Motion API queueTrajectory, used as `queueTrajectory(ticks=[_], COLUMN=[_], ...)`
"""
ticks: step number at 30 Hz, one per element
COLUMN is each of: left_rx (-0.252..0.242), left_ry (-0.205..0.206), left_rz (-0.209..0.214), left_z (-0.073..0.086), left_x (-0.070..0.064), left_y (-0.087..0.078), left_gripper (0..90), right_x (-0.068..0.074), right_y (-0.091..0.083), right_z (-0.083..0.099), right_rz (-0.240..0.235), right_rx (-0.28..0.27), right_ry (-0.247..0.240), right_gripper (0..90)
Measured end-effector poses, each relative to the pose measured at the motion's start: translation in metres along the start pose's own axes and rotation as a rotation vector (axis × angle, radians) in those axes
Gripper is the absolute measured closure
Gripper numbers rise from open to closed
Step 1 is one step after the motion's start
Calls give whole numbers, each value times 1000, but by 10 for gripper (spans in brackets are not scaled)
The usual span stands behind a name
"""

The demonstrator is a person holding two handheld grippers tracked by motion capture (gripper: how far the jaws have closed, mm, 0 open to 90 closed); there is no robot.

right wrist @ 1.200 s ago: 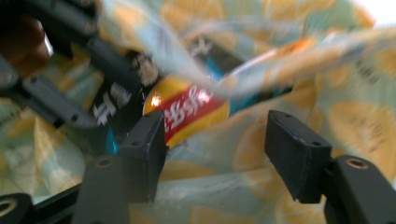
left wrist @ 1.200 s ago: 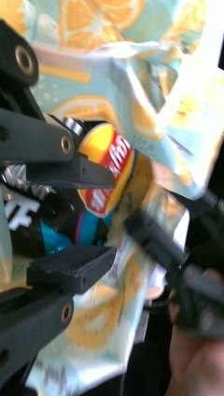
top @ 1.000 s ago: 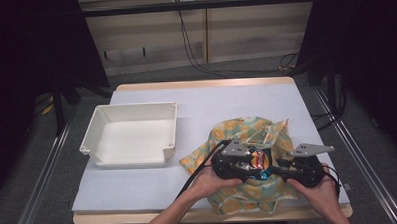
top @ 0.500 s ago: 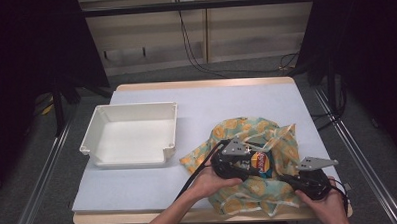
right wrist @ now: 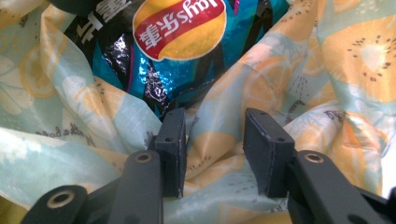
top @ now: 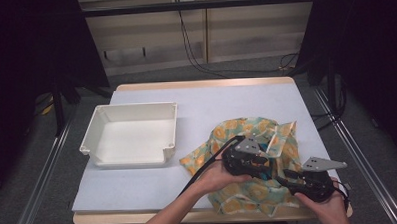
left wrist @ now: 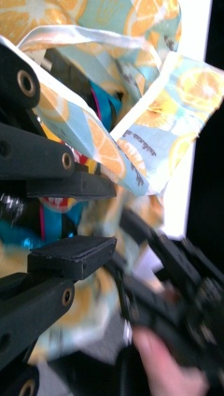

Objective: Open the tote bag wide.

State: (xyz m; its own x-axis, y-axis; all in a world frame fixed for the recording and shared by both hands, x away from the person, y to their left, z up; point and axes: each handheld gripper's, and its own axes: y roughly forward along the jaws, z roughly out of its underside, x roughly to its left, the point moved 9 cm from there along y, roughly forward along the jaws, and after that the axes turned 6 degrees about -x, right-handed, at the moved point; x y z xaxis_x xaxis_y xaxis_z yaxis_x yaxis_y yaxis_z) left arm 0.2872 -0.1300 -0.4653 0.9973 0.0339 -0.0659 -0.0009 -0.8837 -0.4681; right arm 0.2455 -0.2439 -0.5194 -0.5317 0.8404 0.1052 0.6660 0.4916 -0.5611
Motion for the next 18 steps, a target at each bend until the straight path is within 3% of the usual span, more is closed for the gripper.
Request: queueTrajectory(ticks=[1, 5, 7, 12, 14, 15, 18], left_rx=[33, 59, 109, 161, 189, 205, 211], left_ry=[10, 6, 38, 85, 98, 125, 125], left_rz=[-20, -42, -32, -23, 1, -6, 5], left_z=[3, 11, 21, 31, 37, 40, 41], left_x=[5, 11, 7, 2, -4, -6, -7], left_y=[7, 13, 17, 18, 20, 21, 23], left_gripper=[698, 658, 626, 587, 586, 586, 568], right_x=[0, 0, -1, -1, -1, 0, -1], right_y=[0, -1, -1, 0, 0, 0, 0], right_z=[1, 1, 2, 4, 4, 4, 4], right_rz=[0, -4, -9, -9, -7, -11, -12], right_rx=[0, -4, -1, 2, 3, 7, 7], right_ry=[2, 7, 3, -2, -2, -1, 1], right_gripper=[591, 584, 580, 573, 570, 566, 565])
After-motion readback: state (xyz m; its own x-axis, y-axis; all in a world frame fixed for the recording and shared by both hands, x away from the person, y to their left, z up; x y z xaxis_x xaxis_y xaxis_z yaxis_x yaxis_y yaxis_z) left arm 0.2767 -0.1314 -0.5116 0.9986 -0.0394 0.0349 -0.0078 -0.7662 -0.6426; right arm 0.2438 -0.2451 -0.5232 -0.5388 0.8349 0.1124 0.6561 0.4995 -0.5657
